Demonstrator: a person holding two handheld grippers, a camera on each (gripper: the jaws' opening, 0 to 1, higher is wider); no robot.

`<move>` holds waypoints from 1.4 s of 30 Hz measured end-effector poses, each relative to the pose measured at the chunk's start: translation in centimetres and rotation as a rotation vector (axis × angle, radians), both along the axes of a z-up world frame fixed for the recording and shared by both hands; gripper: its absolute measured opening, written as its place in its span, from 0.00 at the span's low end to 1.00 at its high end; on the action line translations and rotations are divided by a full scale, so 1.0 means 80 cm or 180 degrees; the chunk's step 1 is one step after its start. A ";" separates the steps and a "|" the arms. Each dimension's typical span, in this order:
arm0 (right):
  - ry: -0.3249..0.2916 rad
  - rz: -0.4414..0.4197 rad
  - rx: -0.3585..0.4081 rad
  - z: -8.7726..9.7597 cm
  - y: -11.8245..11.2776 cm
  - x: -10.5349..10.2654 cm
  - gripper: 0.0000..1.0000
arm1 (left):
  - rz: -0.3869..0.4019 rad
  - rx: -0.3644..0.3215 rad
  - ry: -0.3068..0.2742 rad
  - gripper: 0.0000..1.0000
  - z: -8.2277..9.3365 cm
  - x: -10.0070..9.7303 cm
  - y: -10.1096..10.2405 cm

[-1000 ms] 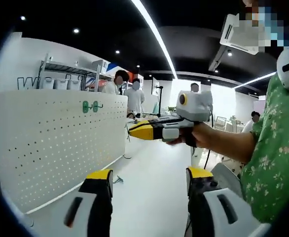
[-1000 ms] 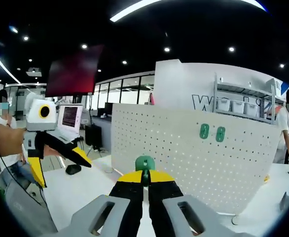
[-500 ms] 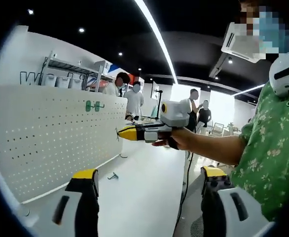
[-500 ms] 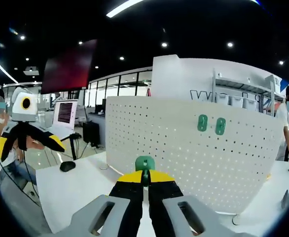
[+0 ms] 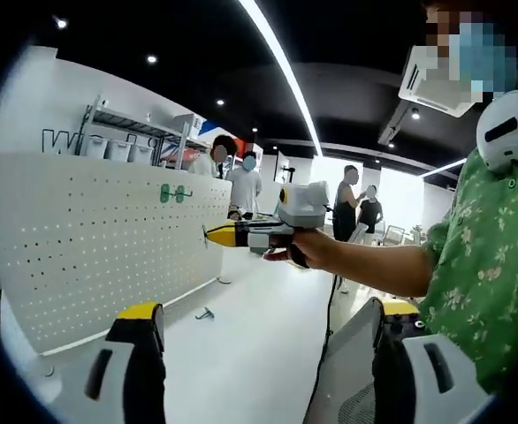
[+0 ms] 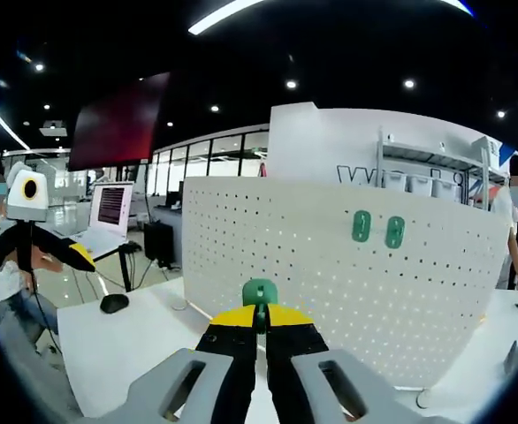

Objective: Insert the hook assembly into the mounting plate slot until the hook locks in place.

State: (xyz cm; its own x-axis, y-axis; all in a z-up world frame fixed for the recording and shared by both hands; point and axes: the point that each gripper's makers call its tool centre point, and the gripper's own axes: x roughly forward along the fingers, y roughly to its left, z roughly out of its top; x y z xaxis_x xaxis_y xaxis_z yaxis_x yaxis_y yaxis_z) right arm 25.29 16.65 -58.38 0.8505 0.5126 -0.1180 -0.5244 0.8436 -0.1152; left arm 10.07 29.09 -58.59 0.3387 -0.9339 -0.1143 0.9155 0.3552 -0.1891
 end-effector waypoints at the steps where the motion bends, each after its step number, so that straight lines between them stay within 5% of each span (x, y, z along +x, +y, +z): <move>1: -0.0005 -0.0001 0.0006 0.001 0.001 0.001 0.01 | 0.0003 0.0000 -0.0001 1.00 -0.001 0.000 0.002; 31: -0.0467 -0.0450 0.0109 0.070 0.023 0.087 0.01 | 0.0007 -0.0117 0.0009 1.00 0.005 0.012 0.031; 42: -0.0576 -0.0793 0.0253 0.087 0.008 0.120 0.01 | 0.0016 -0.0108 0.0045 1.00 0.000 0.018 0.036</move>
State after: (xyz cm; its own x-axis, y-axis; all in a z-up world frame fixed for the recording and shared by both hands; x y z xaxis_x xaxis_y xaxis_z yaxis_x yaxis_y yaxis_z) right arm 34.91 17.29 -51.43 0.9546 0.2874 0.0787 -0.2775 0.9536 -0.1165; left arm 11.47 31.96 -58.62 0.3419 -0.9357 -0.0873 0.9109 0.3528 -0.2140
